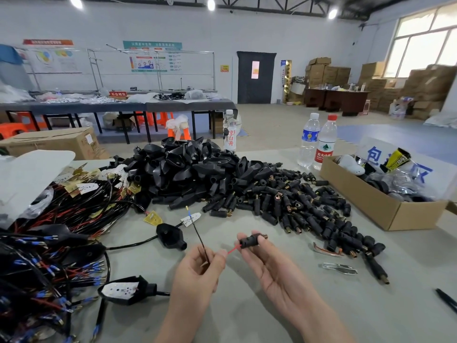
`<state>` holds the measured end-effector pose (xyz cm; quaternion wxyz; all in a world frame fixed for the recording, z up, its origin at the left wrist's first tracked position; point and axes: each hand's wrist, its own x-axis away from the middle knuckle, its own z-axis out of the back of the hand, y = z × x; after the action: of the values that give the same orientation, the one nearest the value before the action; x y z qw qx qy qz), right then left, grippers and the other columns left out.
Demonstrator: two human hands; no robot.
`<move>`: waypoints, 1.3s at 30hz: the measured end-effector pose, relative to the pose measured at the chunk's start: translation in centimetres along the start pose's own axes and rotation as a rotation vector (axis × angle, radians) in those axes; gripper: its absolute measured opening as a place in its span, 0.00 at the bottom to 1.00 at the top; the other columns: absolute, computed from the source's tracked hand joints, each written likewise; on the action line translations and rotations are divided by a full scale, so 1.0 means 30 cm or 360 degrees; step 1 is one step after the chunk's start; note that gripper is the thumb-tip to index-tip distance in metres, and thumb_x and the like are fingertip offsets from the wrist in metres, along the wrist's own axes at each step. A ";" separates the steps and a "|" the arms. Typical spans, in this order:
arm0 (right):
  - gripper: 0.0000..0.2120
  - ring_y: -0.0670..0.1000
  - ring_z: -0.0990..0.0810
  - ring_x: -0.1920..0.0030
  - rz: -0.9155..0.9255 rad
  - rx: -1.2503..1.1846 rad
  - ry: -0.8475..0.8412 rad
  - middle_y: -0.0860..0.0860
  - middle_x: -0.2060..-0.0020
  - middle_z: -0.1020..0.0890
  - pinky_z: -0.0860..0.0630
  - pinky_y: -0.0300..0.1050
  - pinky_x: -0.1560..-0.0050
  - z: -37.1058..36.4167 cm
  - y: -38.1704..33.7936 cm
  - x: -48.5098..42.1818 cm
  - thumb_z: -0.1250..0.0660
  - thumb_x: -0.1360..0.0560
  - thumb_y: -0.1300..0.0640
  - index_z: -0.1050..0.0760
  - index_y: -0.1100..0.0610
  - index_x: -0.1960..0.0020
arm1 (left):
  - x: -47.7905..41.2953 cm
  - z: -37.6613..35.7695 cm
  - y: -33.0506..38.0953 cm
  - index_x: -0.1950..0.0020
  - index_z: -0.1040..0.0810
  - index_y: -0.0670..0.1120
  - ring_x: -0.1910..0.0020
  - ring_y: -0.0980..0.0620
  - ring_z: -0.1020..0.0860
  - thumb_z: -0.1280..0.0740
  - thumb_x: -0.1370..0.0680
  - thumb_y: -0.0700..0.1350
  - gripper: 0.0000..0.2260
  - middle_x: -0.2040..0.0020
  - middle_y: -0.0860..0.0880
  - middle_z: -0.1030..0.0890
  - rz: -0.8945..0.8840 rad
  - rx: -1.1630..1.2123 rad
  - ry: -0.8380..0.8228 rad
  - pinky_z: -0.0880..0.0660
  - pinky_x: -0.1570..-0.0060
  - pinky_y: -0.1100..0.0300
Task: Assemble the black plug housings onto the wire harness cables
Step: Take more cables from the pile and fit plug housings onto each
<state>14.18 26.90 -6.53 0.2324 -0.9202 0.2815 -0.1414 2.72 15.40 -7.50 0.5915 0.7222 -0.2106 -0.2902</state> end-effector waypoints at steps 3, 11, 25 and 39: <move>0.18 0.61 0.17 0.42 -0.0036 0.0147 -0.0009 0.67 0.42 0.19 0.17 0.47 0.51 -0.005 0.025 0.000 0.34 0.25 0.61 0.25 0.68 0.37 | -0.001 0.001 -0.016 0.67 0.31 0.50 0.75 0.51 0.37 0.28 0.24 0.44 0.15 0.72 0.47 0.33 -0.0091 -0.0186 0.0036 0.38 0.74 0.59; 0.15 0.58 0.15 0.46 -0.0023 0.0358 0.0111 0.62 0.45 0.16 0.16 0.45 0.55 -0.007 0.050 -0.003 0.41 0.17 0.57 0.23 0.64 0.37 | 0.013 0.003 -0.006 0.60 0.24 0.56 0.66 0.52 0.21 0.30 0.29 0.57 0.07 0.64 0.49 0.16 -0.0141 -0.0226 0.0037 0.26 0.63 0.55; 0.15 0.58 0.15 0.47 -0.0014 0.0284 0.0193 0.55 0.44 0.15 0.17 0.48 0.61 0.008 0.041 -0.017 0.44 0.16 0.51 0.23 0.55 0.37 | -0.006 0.036 0.074 0.58 0.17 0.47 0.57 0.47 0.20 0.36 0.24 0.52 0.12 0.59 0.42 0.20 0.0141 0.0694 -0.0181 0.22 0.51 0.55; 0.18 0.59 0.16 0.45 -0.0033 0.0161 0.0170 0.58 0.42 0.16 0.16 0.53 0.56 0.011 0.035 -0.023 0.37 0.23 0.51 0.23 0.55 0.36 | -0.011 0.083 0.046 0.51 0.18 0.47 0.65 0.56 0.25 0.33 0.23 0.47 0.06 0.68 0.51 0.24 -0.0142 -0.0046 -0.0118 0.27 0.59 0.69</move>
<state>13.28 26.64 -7.45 0.2619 -0.9013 0.2763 -0.2067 0.88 13.49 -6.43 0.5802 0.7110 -0.1957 -0.3458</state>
